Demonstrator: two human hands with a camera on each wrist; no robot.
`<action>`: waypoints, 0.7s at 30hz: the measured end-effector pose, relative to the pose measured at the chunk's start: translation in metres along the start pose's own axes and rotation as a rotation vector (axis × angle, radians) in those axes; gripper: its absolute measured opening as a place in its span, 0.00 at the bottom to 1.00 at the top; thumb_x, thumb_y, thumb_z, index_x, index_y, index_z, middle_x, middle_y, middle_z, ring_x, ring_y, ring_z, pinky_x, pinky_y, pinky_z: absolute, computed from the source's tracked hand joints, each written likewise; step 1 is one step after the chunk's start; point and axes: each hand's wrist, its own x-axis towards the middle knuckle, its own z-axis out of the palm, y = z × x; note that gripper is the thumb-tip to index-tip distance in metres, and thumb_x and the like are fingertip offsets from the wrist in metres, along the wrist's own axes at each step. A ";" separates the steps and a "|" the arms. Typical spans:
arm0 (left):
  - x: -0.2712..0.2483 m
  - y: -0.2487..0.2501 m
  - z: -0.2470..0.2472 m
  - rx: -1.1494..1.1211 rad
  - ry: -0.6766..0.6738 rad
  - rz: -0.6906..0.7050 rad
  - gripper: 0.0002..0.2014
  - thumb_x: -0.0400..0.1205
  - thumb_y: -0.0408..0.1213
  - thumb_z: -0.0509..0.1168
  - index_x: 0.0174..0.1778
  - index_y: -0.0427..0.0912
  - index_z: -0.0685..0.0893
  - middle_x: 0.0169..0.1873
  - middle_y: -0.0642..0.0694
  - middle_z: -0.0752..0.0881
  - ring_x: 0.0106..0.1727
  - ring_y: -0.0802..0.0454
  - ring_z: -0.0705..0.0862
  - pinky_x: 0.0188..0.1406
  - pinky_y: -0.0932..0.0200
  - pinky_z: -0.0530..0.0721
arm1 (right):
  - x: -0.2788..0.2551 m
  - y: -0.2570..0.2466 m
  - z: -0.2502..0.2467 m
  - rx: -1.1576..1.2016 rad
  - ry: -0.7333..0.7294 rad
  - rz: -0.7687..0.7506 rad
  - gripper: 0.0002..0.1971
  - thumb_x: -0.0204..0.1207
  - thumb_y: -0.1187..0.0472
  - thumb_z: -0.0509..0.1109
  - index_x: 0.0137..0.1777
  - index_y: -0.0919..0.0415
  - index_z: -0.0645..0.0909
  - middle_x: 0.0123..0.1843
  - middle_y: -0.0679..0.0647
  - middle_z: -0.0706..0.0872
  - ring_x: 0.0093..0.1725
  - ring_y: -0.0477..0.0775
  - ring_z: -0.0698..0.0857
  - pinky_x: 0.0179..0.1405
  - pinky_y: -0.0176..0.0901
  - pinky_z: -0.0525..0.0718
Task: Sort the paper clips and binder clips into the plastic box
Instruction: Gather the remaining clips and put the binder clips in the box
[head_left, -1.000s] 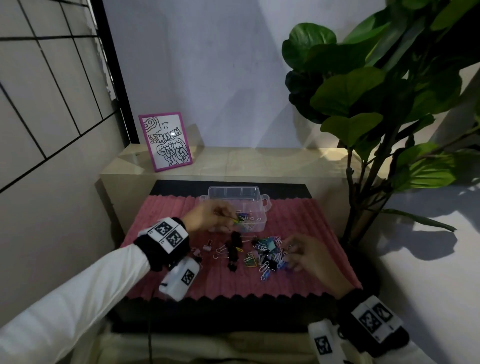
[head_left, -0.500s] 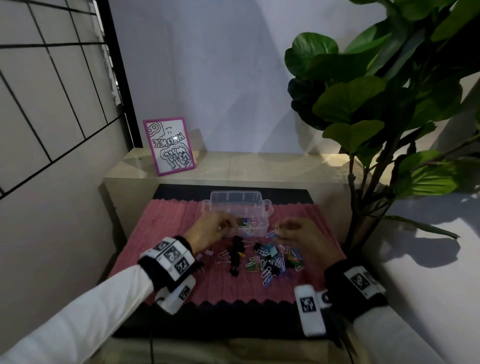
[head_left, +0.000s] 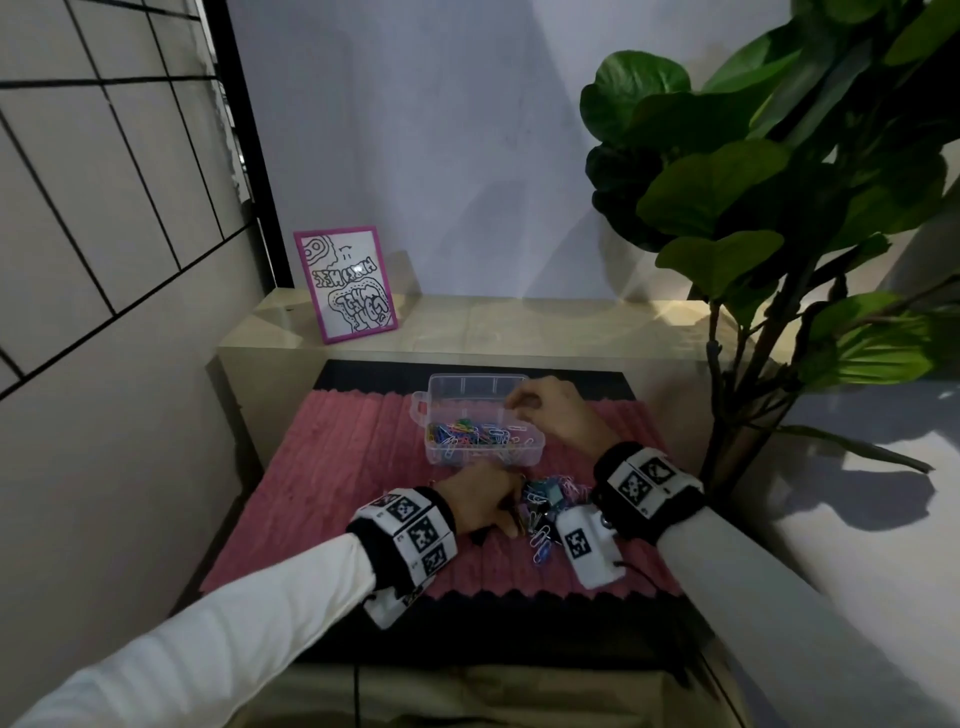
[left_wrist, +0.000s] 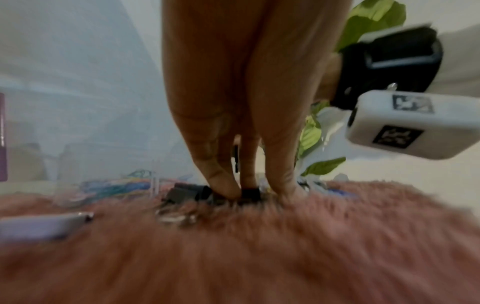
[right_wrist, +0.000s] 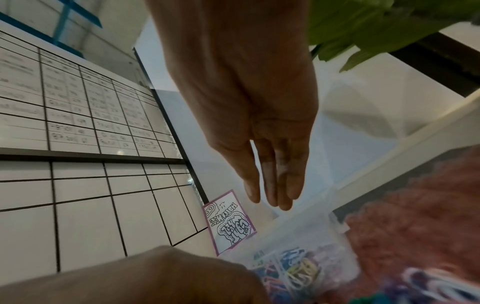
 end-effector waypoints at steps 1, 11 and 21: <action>0.001 0.001 0.004 -0.002 0.015 -0.010 0.21 0.72 0.39 0.73 0.55 0.30 0.78 0.57 0.34 0.82 0.58 0.39 0.80 0.53 0.52 0.76 | -0.008 0.003 -0.002 -0.015 0.004 -0.030 0.10 0.74 0.74 0.66 0.52 0.68 0.85 0.53 0.61 0.89 0.53 0.55 0.87 0.52 0.33 0.81; 0.000 -0.007 -0.004 -0.145 0.049 -0.038 0.24 0.74 0.32 0.70 0.63 0.31 0.71 0.58 0.35 0.82 0.59 0.41 0.81 0.57 0.51 0.79 | -0.107 0.028 0.013 -0.100 -0.135 0.017 0.06 0.72 0.71 0.70 0.47 0.62 0.83 0.34 0.43 0.82 0.34 0.37 0.81 0.38 0.27 0.78; -0.013 -0.032 -0.032 -0.458 0.000 -0.049 0.21 0.73 0.29 0.71 0.62 0.39 0.78 0.47 0.45 0.84 0.43 0.54 0.81 0.38 0.73 0.80 | -0.125 0.021 0.036 -0.509 -0.211 -0.243 0.11 0.75 0.71 0.60 0.55 0.62 0.77 0.53 0.56 0.74 0.52 0.55 0.78 0.40 0.51 0.77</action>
